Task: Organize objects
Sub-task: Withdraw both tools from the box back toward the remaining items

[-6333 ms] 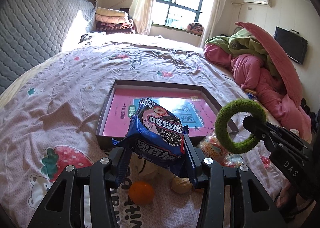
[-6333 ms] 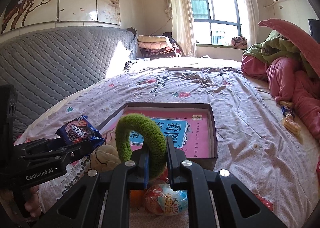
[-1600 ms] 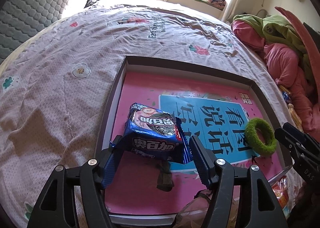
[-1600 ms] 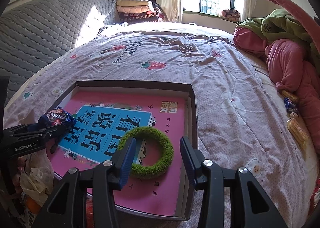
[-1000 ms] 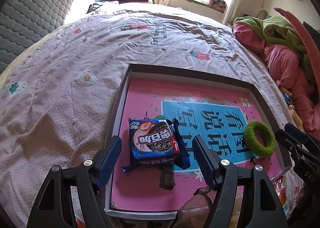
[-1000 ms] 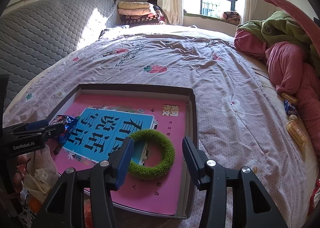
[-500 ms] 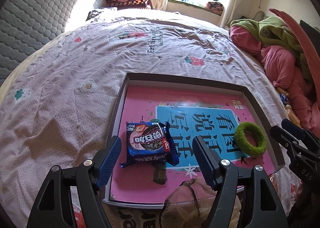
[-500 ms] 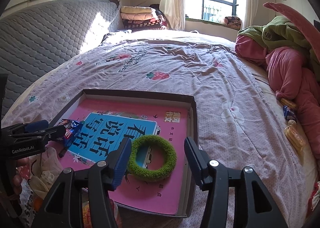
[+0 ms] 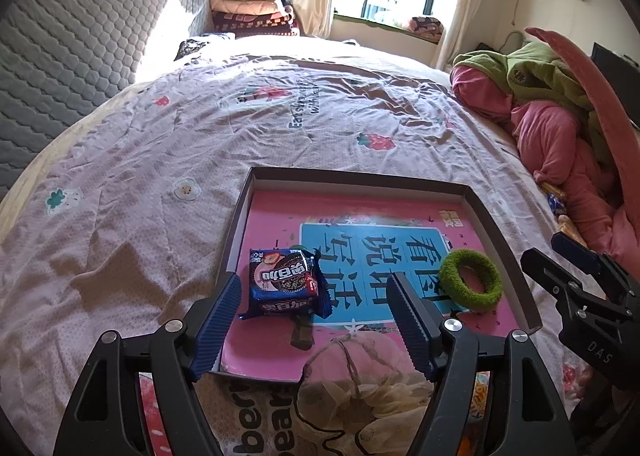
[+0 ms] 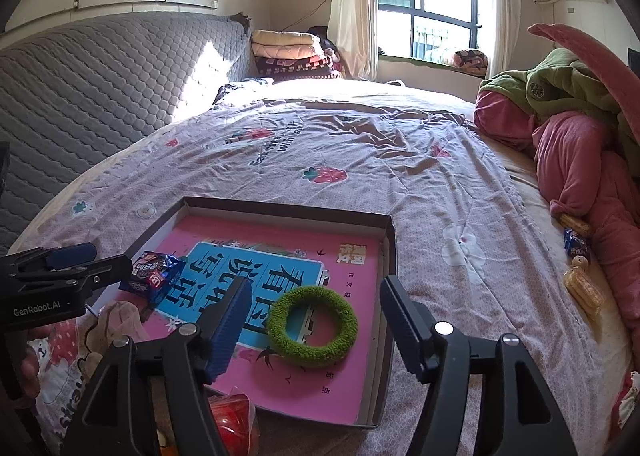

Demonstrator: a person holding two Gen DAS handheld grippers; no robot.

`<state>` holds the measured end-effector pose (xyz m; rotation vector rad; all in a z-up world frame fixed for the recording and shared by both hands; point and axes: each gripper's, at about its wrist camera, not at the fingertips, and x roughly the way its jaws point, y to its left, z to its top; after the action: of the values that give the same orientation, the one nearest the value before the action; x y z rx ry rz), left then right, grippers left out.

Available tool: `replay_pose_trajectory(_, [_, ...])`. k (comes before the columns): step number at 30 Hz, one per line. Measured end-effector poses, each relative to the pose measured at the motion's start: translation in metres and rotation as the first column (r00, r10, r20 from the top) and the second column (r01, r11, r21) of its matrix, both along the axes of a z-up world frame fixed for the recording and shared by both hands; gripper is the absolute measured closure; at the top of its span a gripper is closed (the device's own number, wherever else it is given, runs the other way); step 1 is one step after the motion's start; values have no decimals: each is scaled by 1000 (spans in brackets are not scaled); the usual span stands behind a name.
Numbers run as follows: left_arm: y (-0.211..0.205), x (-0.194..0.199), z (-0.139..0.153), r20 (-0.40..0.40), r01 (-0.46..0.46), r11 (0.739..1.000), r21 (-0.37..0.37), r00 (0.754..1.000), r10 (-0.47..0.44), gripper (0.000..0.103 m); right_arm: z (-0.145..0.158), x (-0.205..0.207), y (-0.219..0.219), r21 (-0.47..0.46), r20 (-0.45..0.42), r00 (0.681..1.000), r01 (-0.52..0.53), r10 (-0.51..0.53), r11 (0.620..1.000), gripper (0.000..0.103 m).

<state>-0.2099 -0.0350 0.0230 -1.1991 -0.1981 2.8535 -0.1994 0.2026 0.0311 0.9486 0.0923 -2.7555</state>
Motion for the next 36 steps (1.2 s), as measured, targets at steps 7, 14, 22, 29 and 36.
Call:
replay_pose_trajectory(7, [6, 19, 9, -15, 1, 1000, -4, 1000, -1, 27, 10, 10, 1, -18, -29, 999, -18, 17, 1000, 32])
replay_pose_trajectory(14, [5, 37, 16, -34, -10, 1000, -23, 999, 9, 27, 16, 20, -2, -18, -52, 998, -42, 41, 999, 28])
replay_pose_trajectory(22, [4, 57, 24, -57, -24, 999, -36, 998, 22, 27, 23, 41, -7, -12, -95, 993, -66, 64, 998, 23])
replay_pose_trajectory(29, [9, 72, 27, -60, -6, 999, -41, 998, 3, 27, 28, 61, -10, -11, -124, 989, -81, 79, 997, 21])
replay_pose_trajectory(36, [10, 86, 31, -70, 0, 999, -39, 998, -3, 27, 24, 82, -11, -1, -136, 988, -78, 78, 997, 18])
